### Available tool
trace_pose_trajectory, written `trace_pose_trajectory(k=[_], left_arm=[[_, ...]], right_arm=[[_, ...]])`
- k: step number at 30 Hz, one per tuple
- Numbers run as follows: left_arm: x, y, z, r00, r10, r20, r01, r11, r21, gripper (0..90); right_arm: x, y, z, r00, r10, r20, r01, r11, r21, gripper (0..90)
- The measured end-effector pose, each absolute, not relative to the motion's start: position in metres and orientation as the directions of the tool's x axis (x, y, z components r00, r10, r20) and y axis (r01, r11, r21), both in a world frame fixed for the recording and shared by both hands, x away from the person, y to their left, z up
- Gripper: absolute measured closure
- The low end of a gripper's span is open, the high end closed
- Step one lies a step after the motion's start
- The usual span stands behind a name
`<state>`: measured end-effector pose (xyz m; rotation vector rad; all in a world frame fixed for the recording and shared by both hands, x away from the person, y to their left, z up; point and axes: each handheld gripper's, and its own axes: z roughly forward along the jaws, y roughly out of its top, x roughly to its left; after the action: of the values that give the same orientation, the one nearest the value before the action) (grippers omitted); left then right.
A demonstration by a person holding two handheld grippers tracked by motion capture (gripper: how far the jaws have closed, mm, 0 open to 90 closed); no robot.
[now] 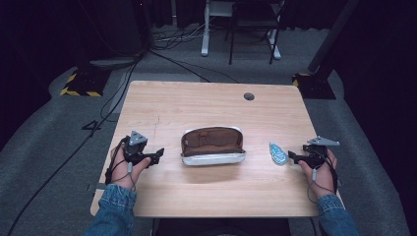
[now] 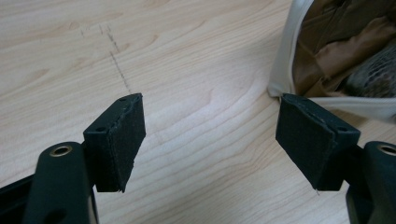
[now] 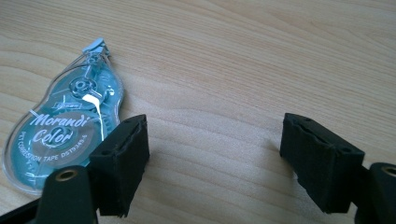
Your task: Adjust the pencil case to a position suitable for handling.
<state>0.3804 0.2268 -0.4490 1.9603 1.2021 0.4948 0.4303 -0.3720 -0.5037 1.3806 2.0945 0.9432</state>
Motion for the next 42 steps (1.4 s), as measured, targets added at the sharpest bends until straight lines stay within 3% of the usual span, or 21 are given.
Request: trace_pose_trajectory(k=[27,42], left_arm=[[0.410,0.174,-0.431,0.607,0.793,-0.057,0.491,-0.317,0.812,25.1],[0.428,0.153,-0.445,0.653,0.754,-0.070,0.479,-0.340,0.809,25.5]], right_arm=[[0.430,-0.372,-0.504,-0.395,0.919,-0.002,0.607,0.263,0.750,24.4],[0.429,-0.372,-0.504,-0.395,0.919,-0.004,0.605,0.263,0.752,24.8]])
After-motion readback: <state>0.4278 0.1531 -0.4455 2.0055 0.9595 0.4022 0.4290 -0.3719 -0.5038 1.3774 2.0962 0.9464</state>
